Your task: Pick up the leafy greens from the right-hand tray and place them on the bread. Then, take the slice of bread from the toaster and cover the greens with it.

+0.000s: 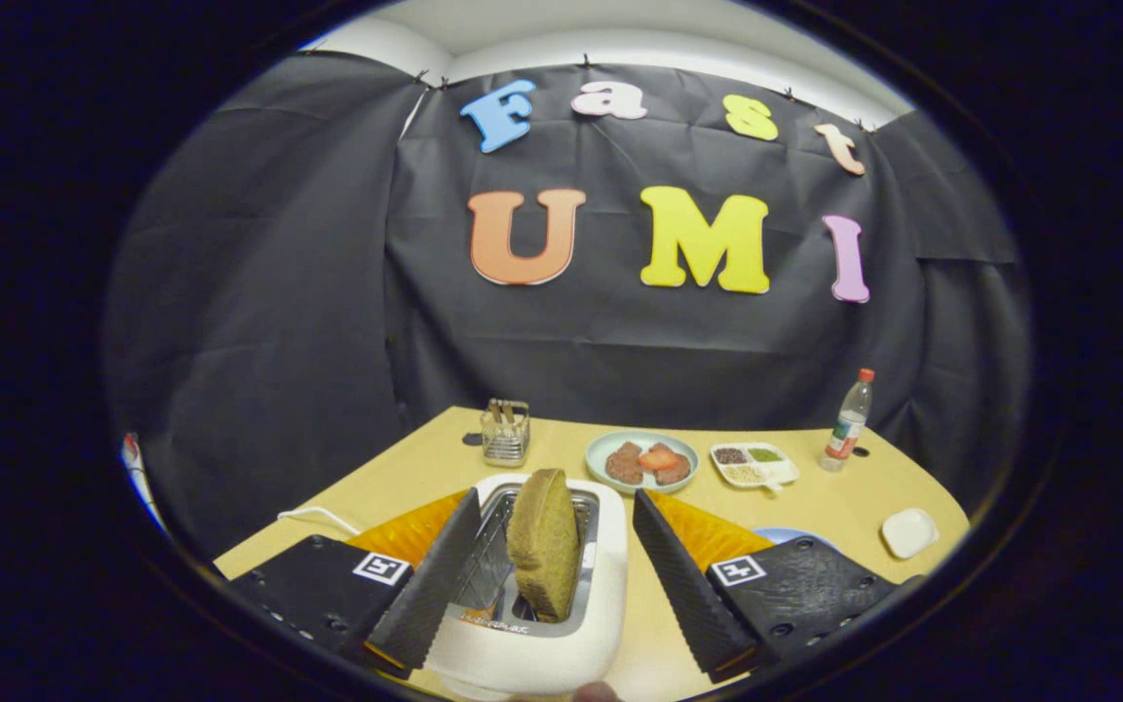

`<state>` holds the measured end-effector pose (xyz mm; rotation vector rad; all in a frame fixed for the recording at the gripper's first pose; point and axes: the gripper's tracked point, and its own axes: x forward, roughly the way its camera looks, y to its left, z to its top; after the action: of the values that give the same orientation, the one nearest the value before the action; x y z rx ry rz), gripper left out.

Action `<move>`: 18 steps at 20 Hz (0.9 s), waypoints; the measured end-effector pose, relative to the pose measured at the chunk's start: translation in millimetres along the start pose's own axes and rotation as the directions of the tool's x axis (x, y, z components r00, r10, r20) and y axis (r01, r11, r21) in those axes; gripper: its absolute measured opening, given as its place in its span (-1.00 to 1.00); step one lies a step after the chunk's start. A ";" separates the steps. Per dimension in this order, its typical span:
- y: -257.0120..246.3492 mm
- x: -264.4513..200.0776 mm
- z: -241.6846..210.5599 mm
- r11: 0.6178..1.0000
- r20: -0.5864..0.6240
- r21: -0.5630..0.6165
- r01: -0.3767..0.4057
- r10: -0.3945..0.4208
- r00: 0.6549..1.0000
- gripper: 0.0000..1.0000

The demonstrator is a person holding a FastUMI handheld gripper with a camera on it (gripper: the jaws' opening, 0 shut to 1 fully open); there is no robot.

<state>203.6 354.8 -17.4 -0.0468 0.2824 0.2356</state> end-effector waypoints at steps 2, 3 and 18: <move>2.5 10.1 -6.0 1.000 -0.030 -0.014 0.012 -0.012 0.999 0.59; 4.0 14.9 -8.8 1.000 -0.044 -0.015 0.014 -0.015 0.999 0.42; -22.5 -14.6 44.9 0.985 0.007 0.161 -0.070 0.070 0.998 -0.96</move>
<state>207.4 333.2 30.1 0.1233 0.3013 0.2818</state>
